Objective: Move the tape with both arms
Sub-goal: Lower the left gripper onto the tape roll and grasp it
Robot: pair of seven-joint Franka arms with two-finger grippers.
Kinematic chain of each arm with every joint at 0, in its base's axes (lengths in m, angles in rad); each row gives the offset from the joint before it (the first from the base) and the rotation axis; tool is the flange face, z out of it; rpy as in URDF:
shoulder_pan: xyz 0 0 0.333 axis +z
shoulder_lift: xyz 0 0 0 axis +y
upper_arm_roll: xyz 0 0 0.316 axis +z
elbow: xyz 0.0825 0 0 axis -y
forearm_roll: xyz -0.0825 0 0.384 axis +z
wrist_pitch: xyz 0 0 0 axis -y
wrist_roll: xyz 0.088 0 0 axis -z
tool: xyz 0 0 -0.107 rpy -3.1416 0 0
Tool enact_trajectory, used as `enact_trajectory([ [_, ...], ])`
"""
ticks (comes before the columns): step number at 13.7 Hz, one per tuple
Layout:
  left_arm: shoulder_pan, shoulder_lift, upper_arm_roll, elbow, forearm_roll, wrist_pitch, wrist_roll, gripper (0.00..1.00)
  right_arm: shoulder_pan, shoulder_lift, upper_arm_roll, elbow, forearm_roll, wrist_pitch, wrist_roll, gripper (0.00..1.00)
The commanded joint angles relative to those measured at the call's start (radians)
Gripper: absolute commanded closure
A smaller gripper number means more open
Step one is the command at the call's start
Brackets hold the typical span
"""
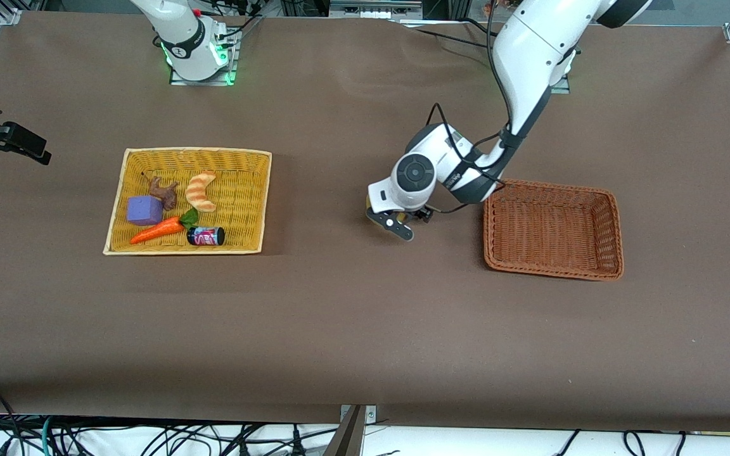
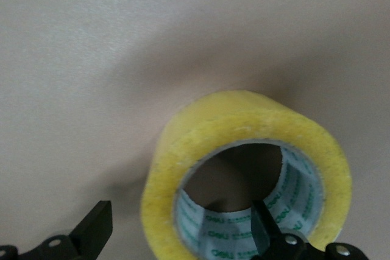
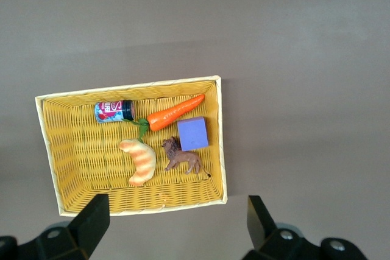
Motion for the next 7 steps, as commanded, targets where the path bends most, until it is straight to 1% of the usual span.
enact_trajectory([
  [1, -0.009, 0.016, 0.015, 0.035, 0.049, -0.011, -0.022, 0.09, 0.002, 0.018, 0.0, 0.021, 0.016, -0.01, -0.02, 0.0],
  [2, -0.008, 0.024, 0.014, 0.038, 0.104, -0.01, -0.023, 0.45, 0.002, 0.018, 0.0, 0.021, 0.017, -0.01, -0.02, 0.0],
  [3, -0.009, 0.023, 0.014, 0.038, 0.152, -0.01, -0.023, 0.77, 0.0, 0.027, -0.001, 0.021, 0.019, -0.01, -0.022, 0.0],
  [4, -0.008, 0.024, 0.014, 0.038, 0.164, -0.011, -0.022, 0.99, -0.001, 0.032, -0.003, 0.021, 0.019, -0.01, -0.022, 0.0],
  [7, 0.004, 0.001, 0.012, 0.043, 0.163, -0.033, -0.008, 1.0, -0.001, 0.035, -0.003, 0.021, 0.016, -0.01, -0.02, 0.0],
])
